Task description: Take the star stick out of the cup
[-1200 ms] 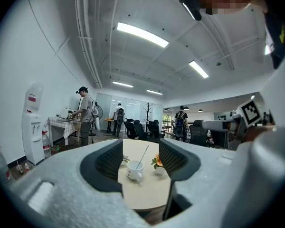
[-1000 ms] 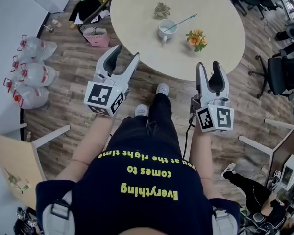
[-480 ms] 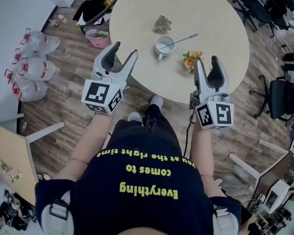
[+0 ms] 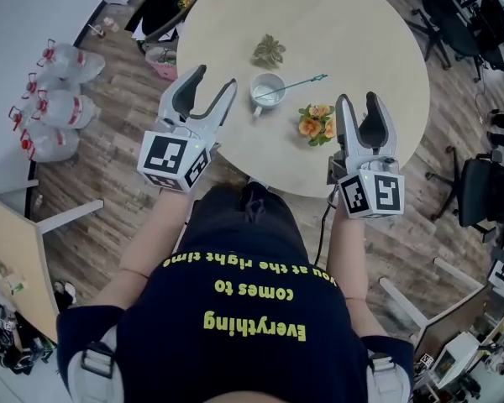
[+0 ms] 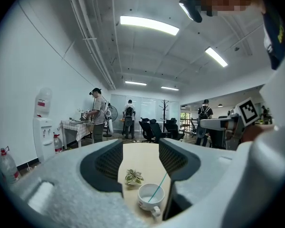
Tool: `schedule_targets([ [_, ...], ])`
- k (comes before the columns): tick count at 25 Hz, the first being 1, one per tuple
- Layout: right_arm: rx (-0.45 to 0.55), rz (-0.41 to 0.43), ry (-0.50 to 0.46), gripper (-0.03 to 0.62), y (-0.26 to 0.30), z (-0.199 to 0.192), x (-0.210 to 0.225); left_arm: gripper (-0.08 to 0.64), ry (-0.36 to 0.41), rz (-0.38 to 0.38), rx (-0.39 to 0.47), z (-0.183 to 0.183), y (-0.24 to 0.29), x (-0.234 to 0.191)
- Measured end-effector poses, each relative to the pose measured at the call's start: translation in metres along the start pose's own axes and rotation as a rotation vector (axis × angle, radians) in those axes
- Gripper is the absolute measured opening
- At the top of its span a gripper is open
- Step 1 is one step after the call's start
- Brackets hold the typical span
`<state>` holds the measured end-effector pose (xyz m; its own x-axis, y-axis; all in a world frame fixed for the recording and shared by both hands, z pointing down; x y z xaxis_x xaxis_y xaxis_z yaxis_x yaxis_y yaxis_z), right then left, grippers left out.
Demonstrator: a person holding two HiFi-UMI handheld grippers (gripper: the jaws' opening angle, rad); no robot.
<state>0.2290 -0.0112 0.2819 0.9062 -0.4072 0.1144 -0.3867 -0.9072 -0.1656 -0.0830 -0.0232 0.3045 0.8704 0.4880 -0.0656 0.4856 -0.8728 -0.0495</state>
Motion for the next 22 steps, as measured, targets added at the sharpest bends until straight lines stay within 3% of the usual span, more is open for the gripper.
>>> schedule_targets([
  [8,-0.01,-0.011,0.019,0.229,0.021,-0.006,0.01,0.236,-0.004,-0.02,-0.015,-0.001,0.026,-0.008],
  [22,-0.023,-0.19,-0.013,0.229,0.071,-0.018,0.013,0.236,-0.031,-0.191,-0.052,-0.015,0.106,-0.069],
])
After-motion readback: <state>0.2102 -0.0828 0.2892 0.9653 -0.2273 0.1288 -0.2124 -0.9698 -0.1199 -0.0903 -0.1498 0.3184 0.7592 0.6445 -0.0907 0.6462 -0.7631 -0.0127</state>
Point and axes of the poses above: the fingertips, and each gripper's own axes: y forward along the fingers, x to its right, z out of its top, the point moved 10 cm from there along -y, backward along the fingers, and after that the axes turned 9 degrees about x, right-handed, at the moved point
